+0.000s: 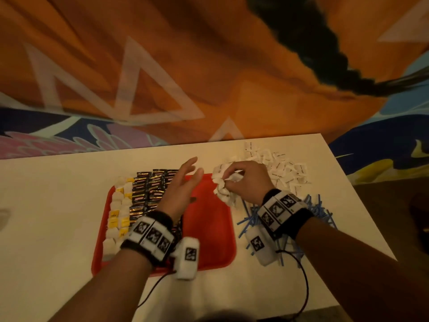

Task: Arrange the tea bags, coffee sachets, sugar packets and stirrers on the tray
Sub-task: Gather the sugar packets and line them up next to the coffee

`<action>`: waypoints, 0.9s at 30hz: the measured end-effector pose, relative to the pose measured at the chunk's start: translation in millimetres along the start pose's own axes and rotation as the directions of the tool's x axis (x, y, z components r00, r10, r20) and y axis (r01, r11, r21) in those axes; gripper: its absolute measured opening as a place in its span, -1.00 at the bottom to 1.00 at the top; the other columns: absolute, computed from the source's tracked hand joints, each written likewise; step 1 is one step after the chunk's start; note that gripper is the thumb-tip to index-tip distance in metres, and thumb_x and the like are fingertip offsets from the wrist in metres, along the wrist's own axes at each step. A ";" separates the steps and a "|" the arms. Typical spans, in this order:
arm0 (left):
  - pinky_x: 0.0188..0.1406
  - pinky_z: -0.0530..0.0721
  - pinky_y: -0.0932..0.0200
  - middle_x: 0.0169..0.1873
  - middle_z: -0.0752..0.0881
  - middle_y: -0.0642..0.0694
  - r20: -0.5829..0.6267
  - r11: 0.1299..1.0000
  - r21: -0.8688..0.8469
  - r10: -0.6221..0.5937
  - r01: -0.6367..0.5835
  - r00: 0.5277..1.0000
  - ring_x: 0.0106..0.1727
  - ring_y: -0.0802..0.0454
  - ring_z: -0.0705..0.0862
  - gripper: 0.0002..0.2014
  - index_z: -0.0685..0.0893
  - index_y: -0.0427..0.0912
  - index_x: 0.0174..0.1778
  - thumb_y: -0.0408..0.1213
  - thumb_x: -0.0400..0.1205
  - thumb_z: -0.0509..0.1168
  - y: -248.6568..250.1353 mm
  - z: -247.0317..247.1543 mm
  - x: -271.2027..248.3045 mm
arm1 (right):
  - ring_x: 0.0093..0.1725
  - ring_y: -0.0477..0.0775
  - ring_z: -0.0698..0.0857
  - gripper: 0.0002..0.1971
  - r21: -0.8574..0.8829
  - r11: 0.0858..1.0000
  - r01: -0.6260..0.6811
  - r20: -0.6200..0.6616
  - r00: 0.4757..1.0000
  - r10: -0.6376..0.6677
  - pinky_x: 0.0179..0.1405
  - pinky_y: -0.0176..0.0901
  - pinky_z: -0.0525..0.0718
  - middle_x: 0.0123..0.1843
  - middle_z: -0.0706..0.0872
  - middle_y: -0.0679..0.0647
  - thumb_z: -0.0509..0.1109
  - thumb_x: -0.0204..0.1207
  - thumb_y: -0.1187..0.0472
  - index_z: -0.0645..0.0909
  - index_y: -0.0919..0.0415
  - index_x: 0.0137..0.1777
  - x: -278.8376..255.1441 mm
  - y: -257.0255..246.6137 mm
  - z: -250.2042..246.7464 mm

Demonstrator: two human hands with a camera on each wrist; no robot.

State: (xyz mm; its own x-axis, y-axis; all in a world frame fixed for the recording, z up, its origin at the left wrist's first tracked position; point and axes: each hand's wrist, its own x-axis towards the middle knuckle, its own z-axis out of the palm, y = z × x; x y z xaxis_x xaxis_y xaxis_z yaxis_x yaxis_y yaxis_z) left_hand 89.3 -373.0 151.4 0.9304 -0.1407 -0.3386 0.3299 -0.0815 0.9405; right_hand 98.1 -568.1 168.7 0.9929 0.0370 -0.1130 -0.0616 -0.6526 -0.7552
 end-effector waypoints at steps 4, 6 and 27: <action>0.24 0.65 -0.21 0.27 0.74 -0.08 0.221 0.800 -0.531 -0.188 0.279 0.957 0.26 -0.13 0.73 -0.50 0.57 0.03 0.47 0.21 0.74 0.05 20.7 14.0 -11.3 | -0.08 -0.15 0.66 -0.85 -0.047 0.995 0.092 -0.009 0.996 -0.092 -0.10 -0.38 0.46 -0.15 0.79 -0.11 0.51 0.34 0.25 0.77 -0.06 -0.22 -18.9 -48.5 30.6; 0.14 0.68 -0.12 0.09 0.81 -0.22 0.227 0.699 -0.629 -0.251 0.339 0.941 0.13 -0.17 0.78 -0.46 0.70 -0.17 0.24 0.21 0.75 0.06 16.8 5.9 -16.6 | 0.03 -0.09 0.66 -0.83 -0.102 0.986 0.132 -0.005 0.991 -0.133 -0.02 -0.37 0.46 0.00 0.78 -0.07 0.48 0.41 0.25 0.77 -0.06 -0.09 -25.0 -65.9 46.5; -0.69 0.53 0.33 -0.31 0.65 -0.11 0.096 0.752 -0.618 -0.221 0.232 0.971 -0.49 0.11 0.62 -0.78 0.72 -0.26 0.15 -0.26 0.78 0.20 -1.9 -87.1 -55.0 | 0.08 0.15 0.76 -0.74 0.559 0.826 -0.073 -0.058 0.990 0.127 -0.06 0.01 0.79 0.07 0.77 0.13 0.46 0.49 0.44 0.74 0.01 -0.10 -45.0 -111.2 79.0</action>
State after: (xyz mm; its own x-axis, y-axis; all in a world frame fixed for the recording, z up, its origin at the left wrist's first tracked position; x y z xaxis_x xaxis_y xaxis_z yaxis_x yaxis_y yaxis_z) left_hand 51.4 -279.2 170.9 0.8150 -0.2130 -0.5390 0.5623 0.5155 0.6466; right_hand 52.2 -437.4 206.7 0.9813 -0.0901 -0.1699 -0.1800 -0.1191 -0.9764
